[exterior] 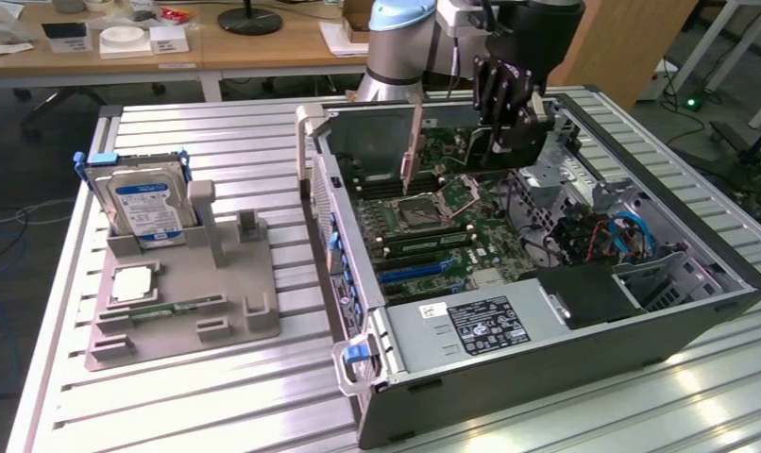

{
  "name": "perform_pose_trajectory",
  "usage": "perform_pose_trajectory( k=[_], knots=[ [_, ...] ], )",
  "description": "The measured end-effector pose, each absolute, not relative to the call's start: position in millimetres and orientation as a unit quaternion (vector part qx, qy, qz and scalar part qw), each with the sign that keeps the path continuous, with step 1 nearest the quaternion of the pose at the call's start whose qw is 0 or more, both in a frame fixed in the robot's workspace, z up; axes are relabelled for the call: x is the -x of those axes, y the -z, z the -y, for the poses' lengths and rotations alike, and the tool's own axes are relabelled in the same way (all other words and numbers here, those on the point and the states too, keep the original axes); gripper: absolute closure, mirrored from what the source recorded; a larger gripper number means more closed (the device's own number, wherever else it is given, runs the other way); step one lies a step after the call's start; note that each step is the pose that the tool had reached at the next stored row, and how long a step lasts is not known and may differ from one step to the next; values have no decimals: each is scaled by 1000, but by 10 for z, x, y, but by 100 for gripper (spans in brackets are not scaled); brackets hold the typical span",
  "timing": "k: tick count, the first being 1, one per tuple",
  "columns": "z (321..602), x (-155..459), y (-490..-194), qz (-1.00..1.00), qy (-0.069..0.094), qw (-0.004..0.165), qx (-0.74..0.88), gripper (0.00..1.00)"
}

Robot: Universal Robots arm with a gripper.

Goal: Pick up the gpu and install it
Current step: 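Insert the gpu into the slot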

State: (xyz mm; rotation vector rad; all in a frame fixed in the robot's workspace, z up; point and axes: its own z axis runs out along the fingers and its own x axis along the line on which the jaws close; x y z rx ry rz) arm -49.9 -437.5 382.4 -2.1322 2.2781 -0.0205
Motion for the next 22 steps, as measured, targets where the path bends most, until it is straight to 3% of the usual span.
perform_pose_trajectory(
  k=[22],
  knots=[
    [4380, 507, -3598, -716, 6, 11, 698, 73]
  ],
)
